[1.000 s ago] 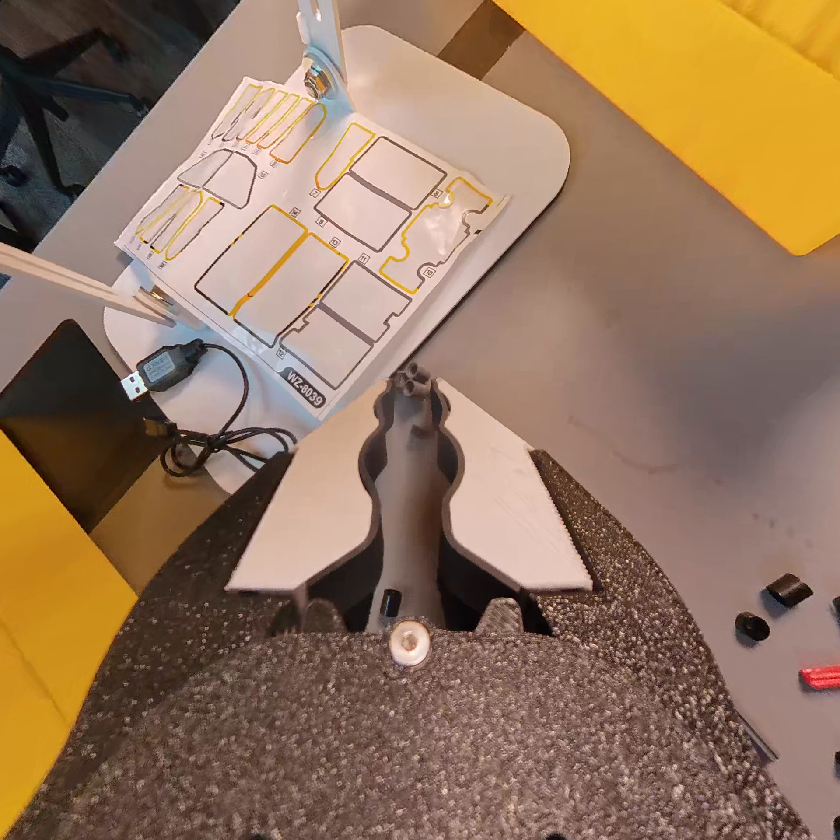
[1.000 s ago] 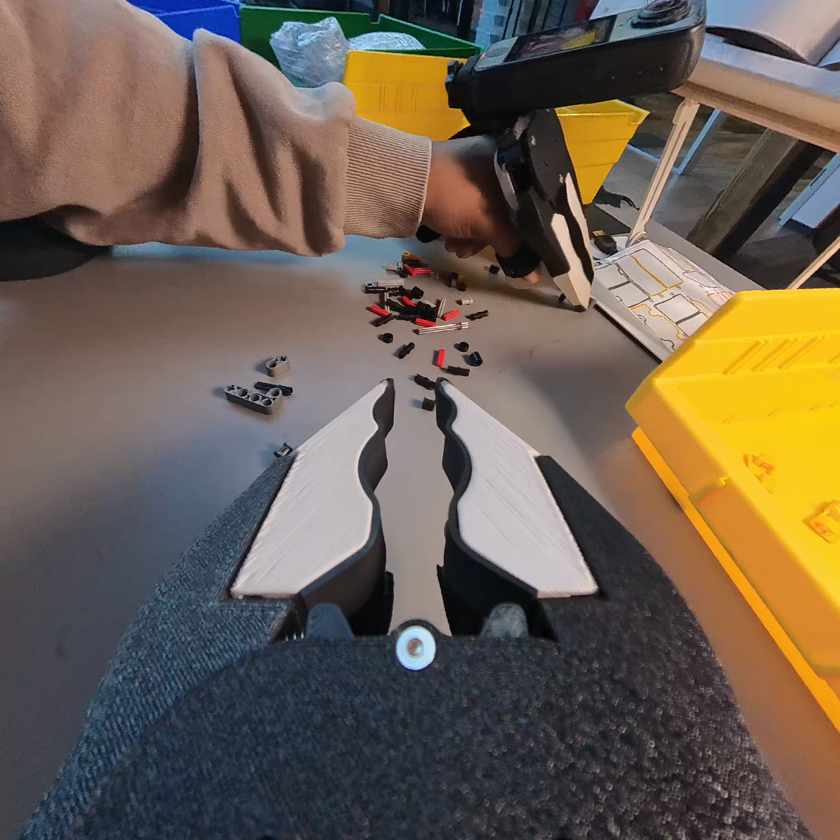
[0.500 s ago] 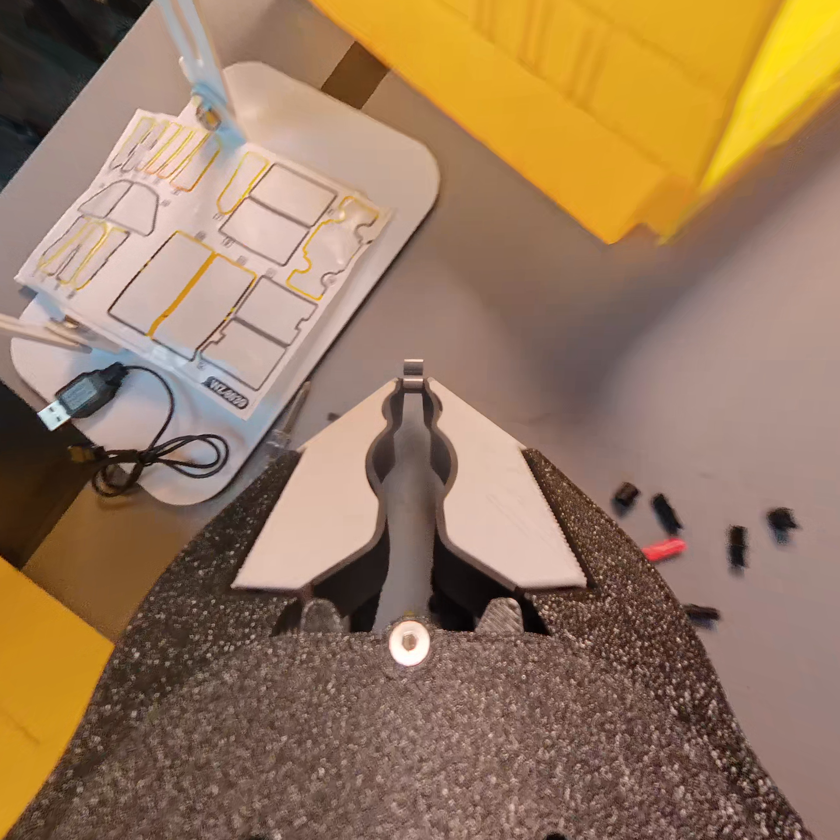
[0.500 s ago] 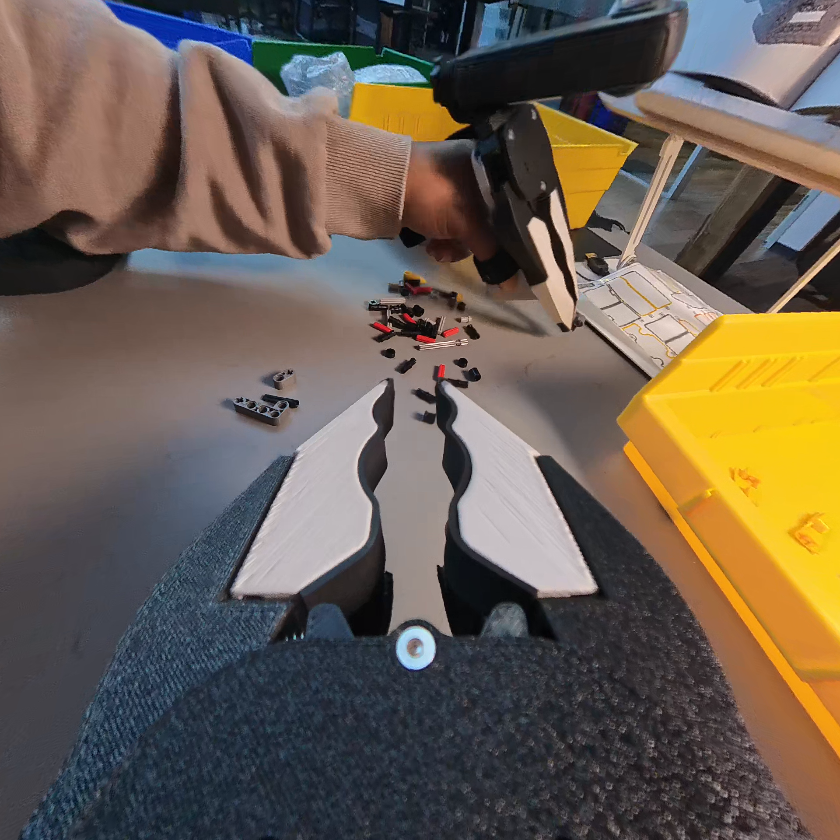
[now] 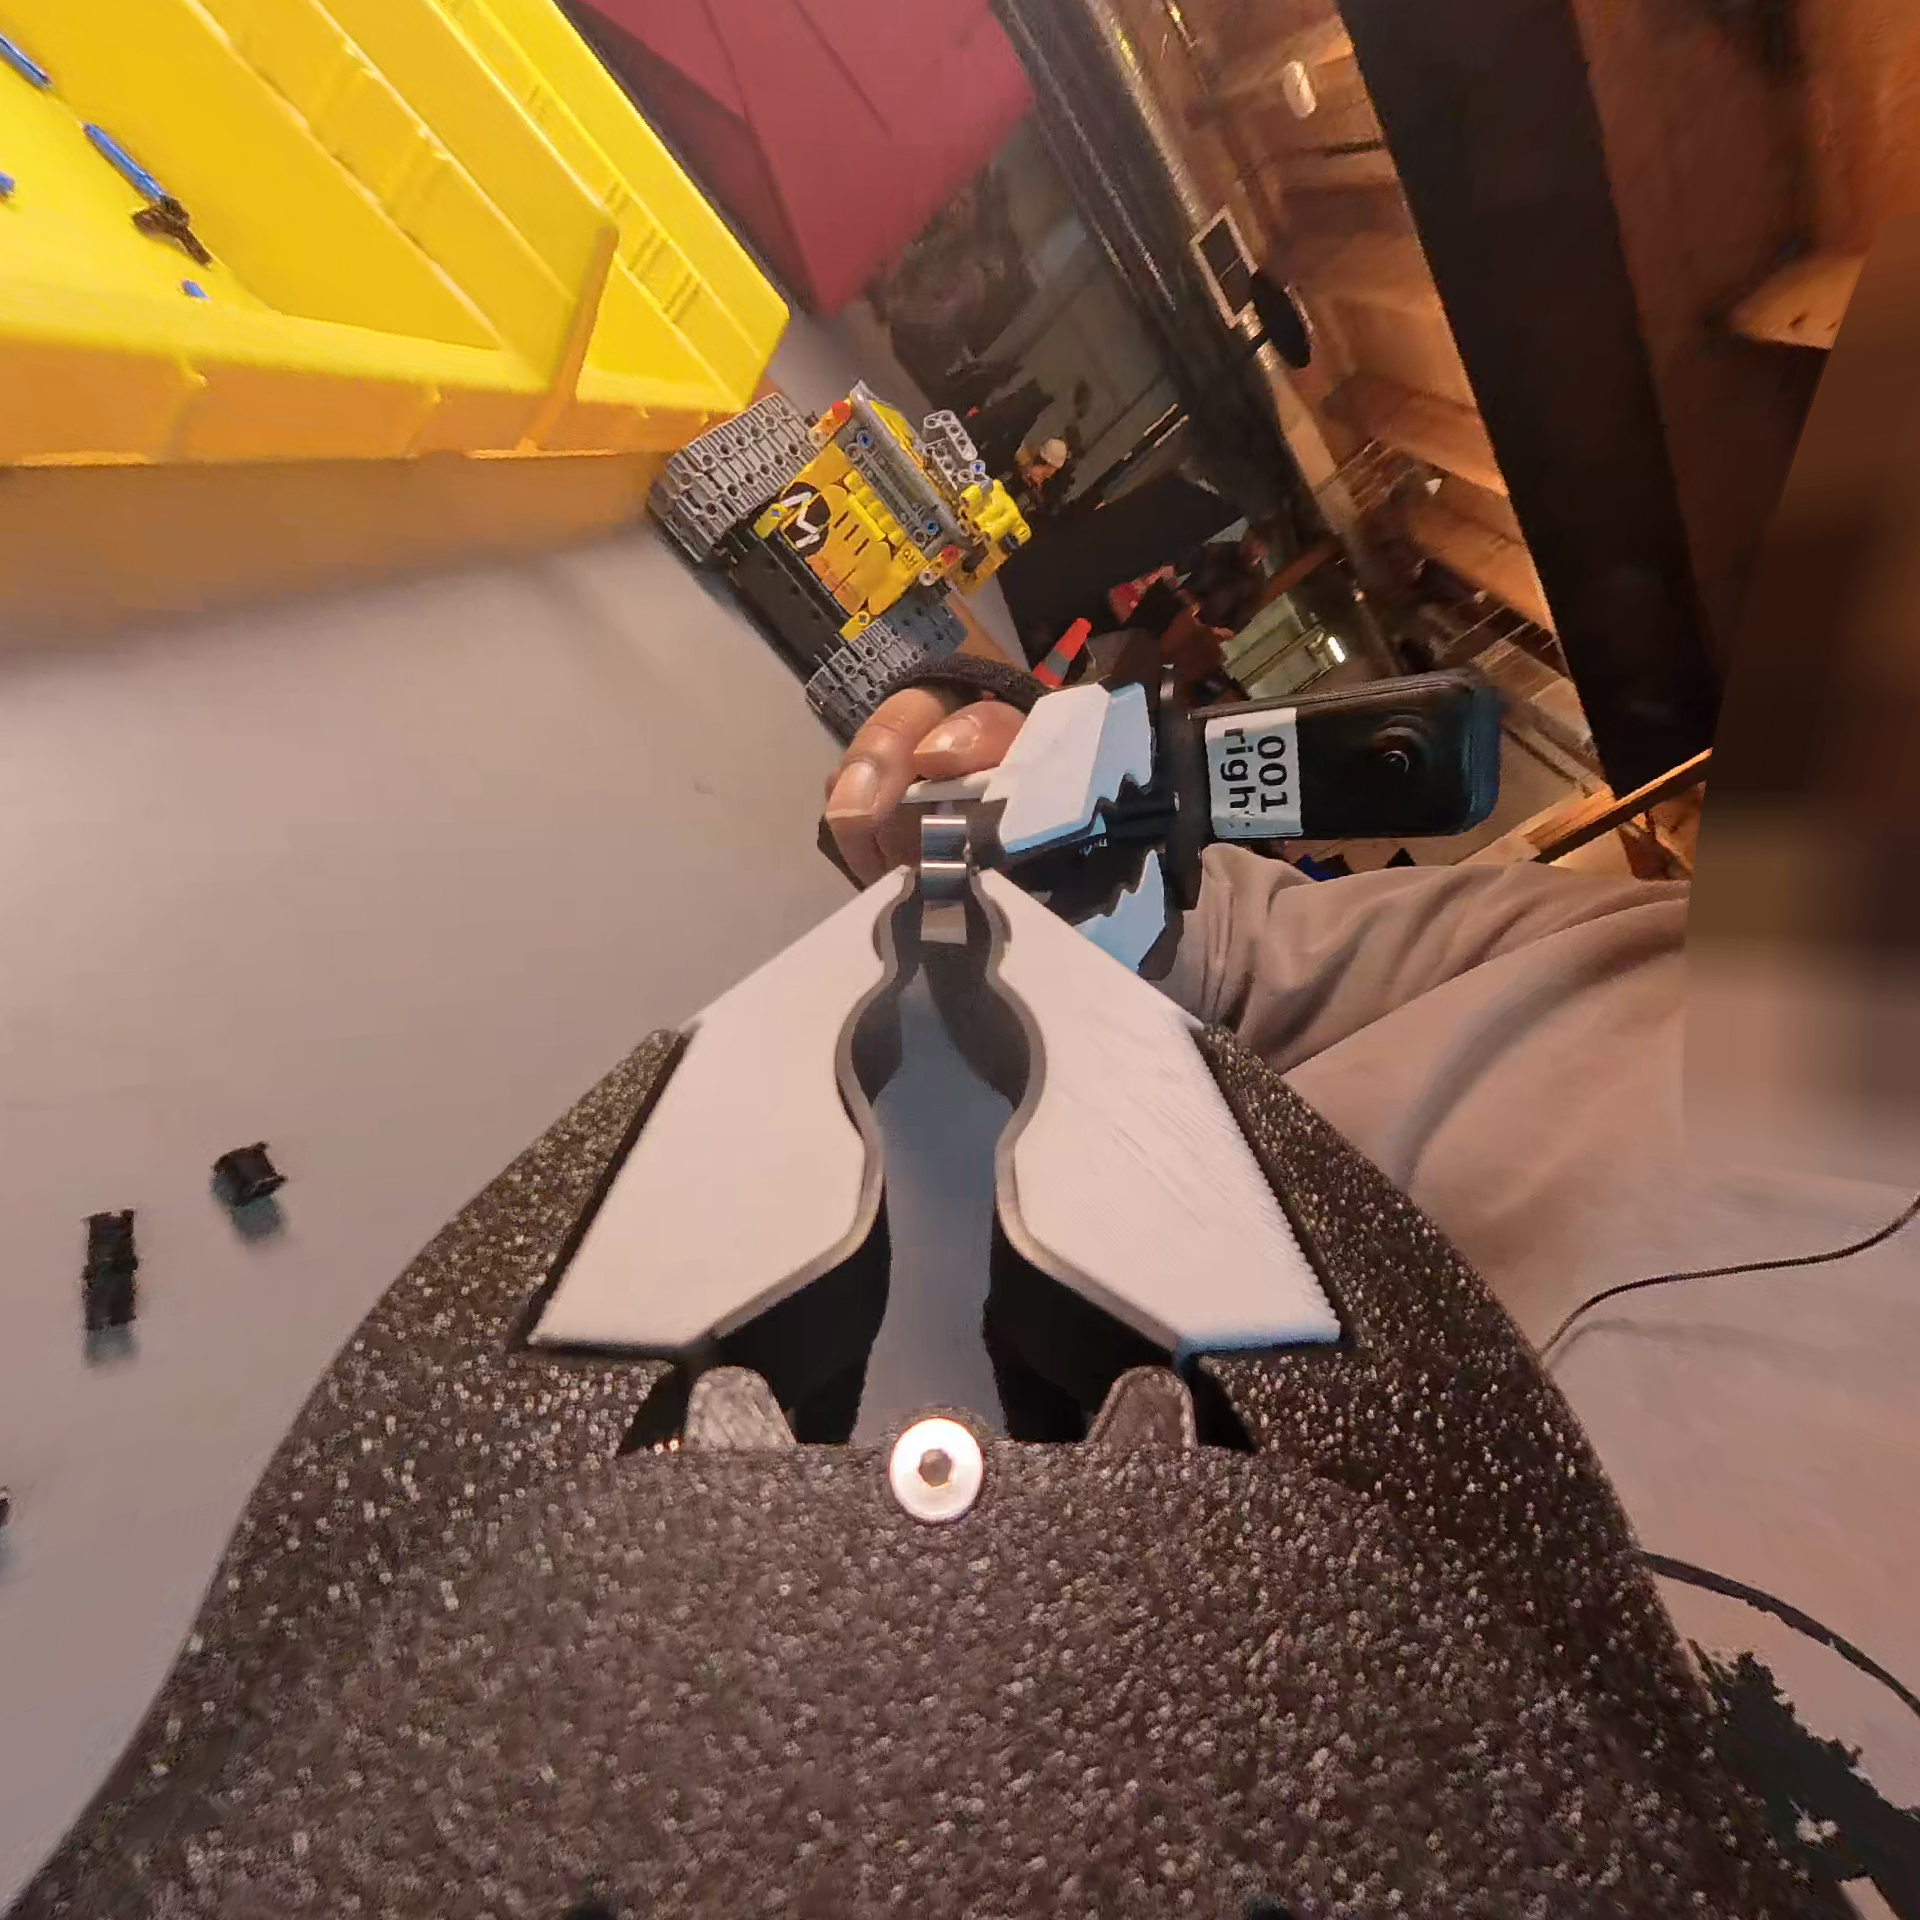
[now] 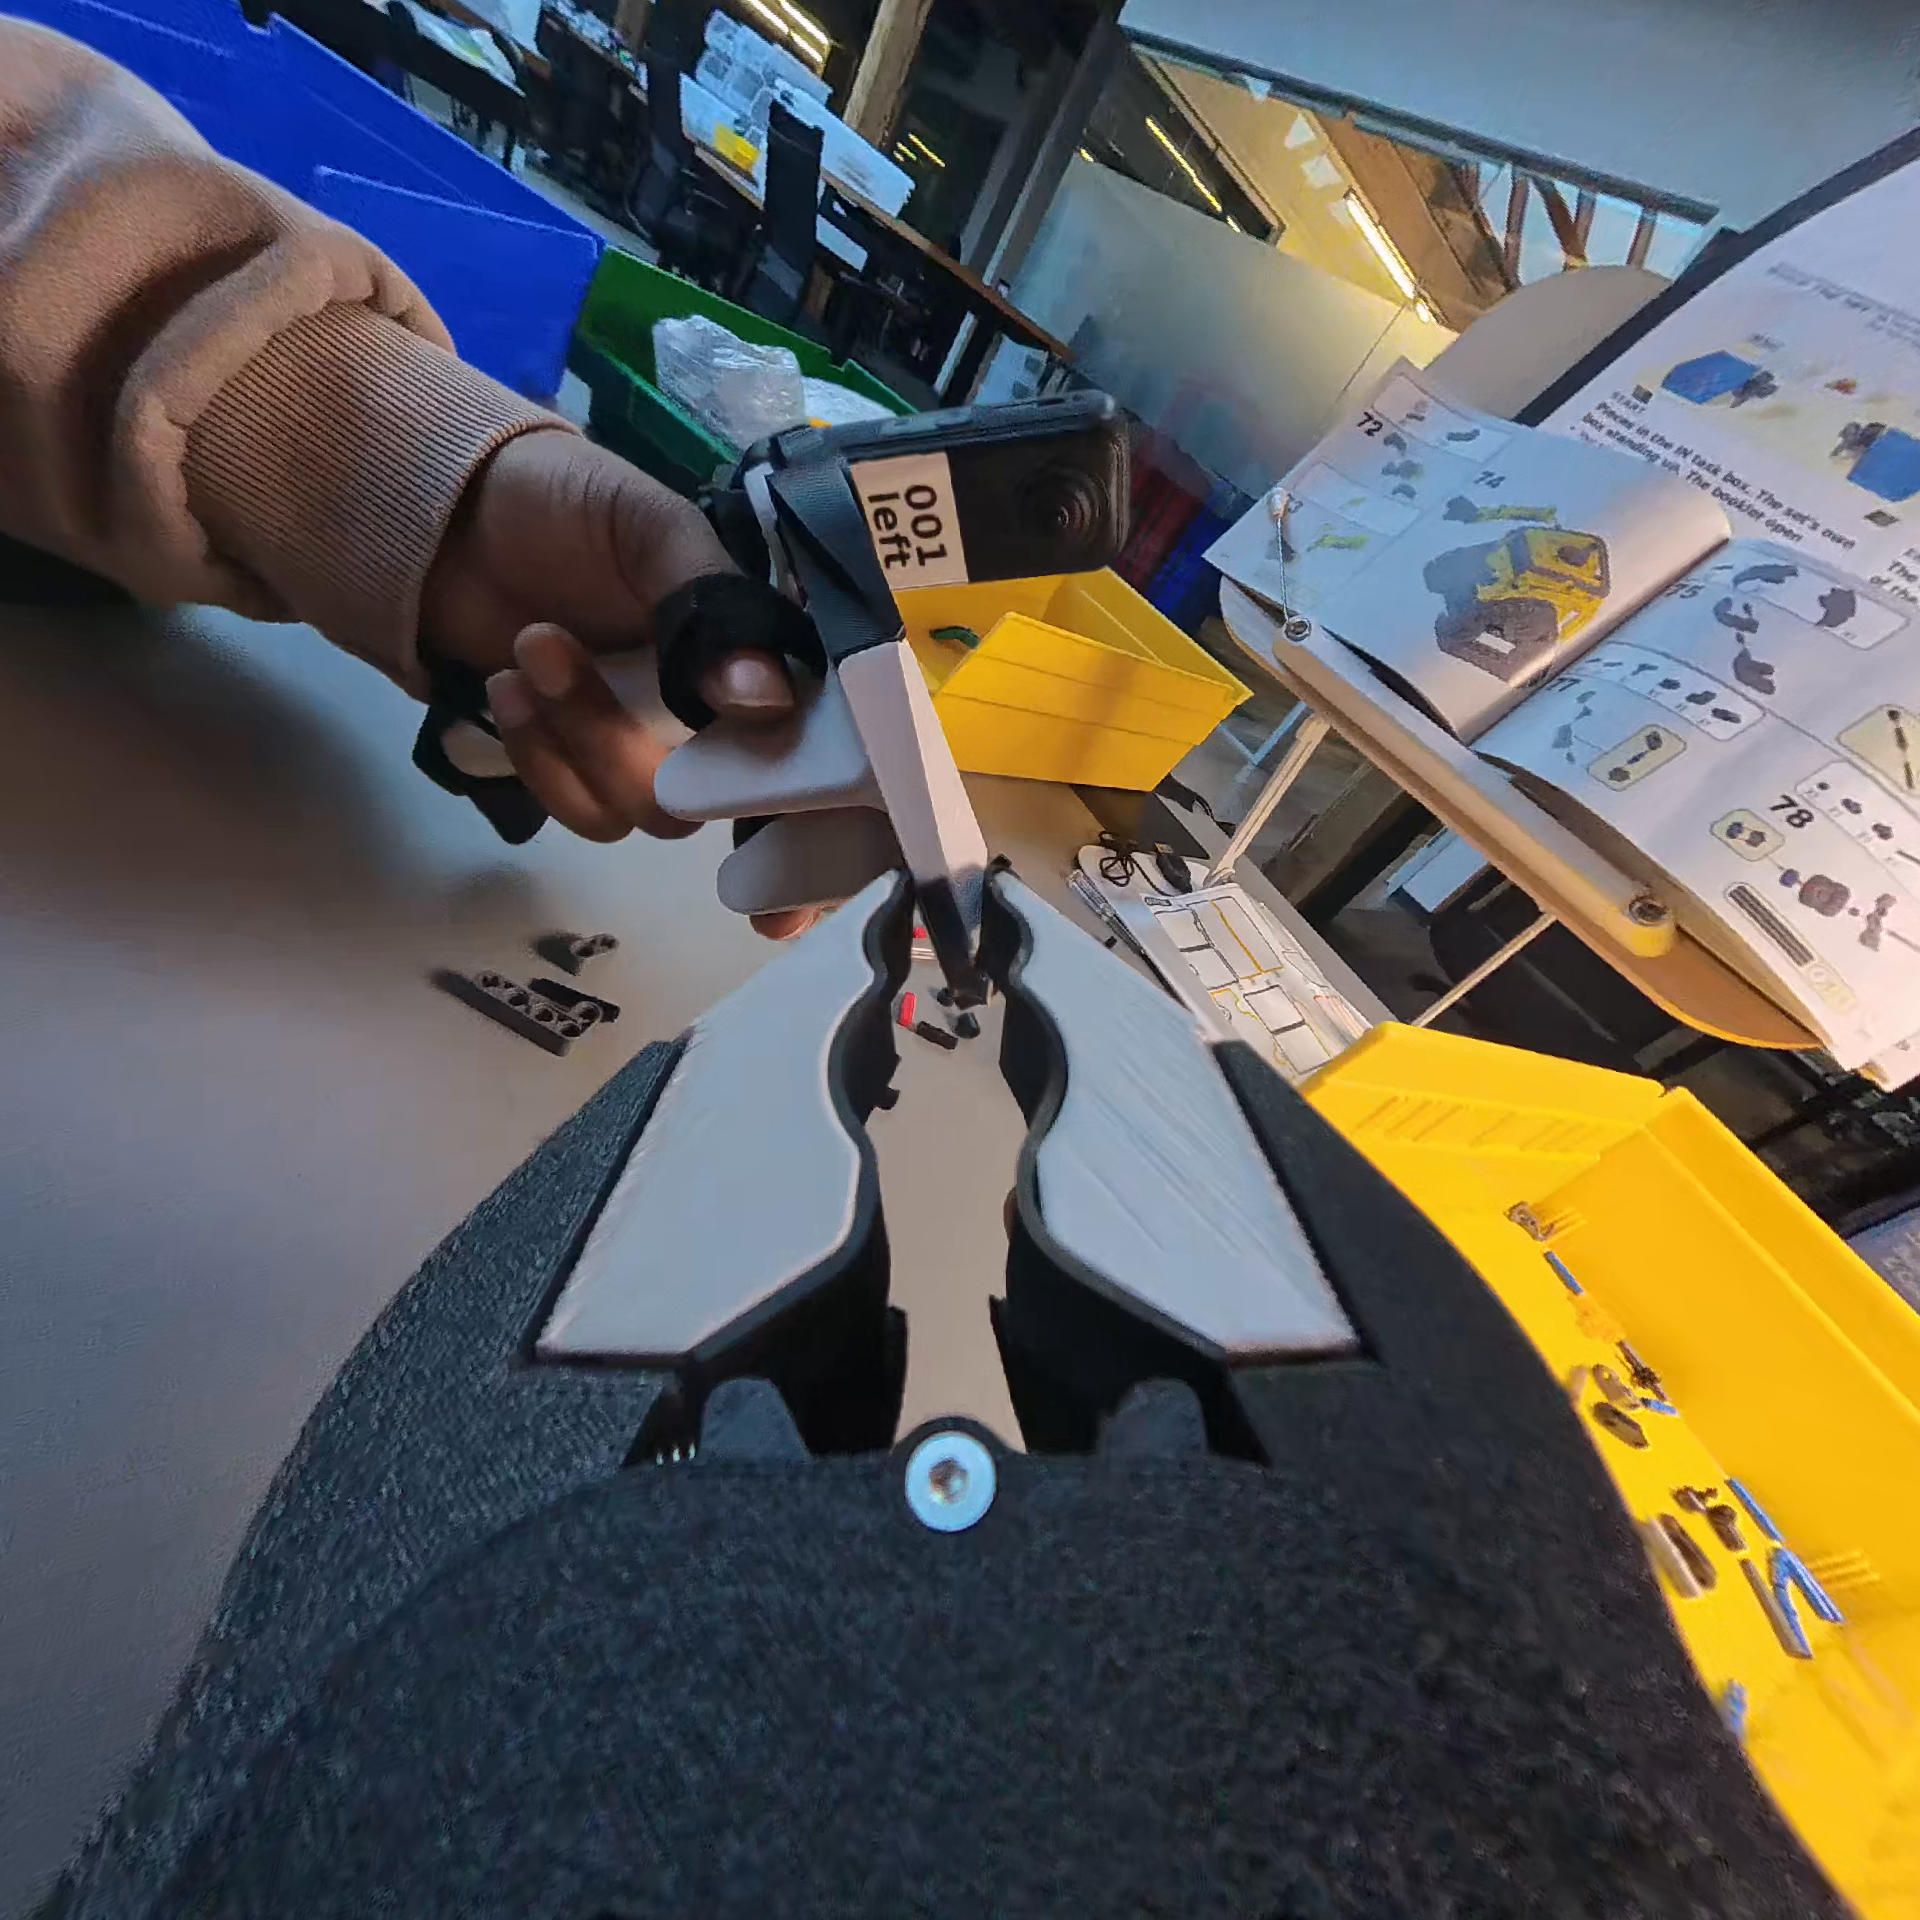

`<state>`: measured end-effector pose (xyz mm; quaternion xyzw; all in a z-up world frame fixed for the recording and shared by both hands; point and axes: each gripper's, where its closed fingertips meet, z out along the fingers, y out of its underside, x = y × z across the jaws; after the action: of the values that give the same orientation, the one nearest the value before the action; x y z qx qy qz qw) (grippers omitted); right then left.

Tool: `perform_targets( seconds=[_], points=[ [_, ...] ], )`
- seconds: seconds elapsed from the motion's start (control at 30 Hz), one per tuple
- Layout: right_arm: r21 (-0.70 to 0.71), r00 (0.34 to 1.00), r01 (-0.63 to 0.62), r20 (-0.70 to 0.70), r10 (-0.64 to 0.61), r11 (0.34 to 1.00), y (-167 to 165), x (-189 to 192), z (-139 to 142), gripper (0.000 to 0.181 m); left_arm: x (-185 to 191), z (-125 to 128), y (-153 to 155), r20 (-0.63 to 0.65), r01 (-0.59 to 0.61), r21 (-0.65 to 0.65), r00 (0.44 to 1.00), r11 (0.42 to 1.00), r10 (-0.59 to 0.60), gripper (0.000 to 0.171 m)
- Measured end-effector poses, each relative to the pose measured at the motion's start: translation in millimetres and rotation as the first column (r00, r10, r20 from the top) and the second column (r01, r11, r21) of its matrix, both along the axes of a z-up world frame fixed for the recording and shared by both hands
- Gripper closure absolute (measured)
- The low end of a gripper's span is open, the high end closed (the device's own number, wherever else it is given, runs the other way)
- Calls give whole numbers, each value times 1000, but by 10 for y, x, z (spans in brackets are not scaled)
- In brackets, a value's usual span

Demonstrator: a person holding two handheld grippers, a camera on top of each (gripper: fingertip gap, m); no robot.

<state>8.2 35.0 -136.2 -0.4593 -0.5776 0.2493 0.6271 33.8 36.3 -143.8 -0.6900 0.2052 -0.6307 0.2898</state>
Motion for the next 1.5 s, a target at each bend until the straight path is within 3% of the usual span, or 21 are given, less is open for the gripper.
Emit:
perform_targets(
  seconds=[0.47,0.77,1.03,1.23,1.5],
  points=[
    [17,992,-124,-14,124,992,-327,-86,39,172,-103,80,-330,234,30,-161,972,987,9,164],
    [-80,984,-177,-30,175,981,-371,-116,-6,172,-157,34,-351,148,-32,-72,988,997,42,162],
    [-138,978,-206,-49,201,969,-384,-122,-24,174,-186,23,-366,247,4,-153,969,988,34,160],
    [-228,977,-211,-73,199,950,-278,-92,-57,181,-285,-6,-240,209,-82,-106,973,991,103,143],
    [-286,985,-174,-41,169,942,-129,-77,-180,181,-448,-2,-180,188,-154,-72,968,985,165,142]
  ],
)
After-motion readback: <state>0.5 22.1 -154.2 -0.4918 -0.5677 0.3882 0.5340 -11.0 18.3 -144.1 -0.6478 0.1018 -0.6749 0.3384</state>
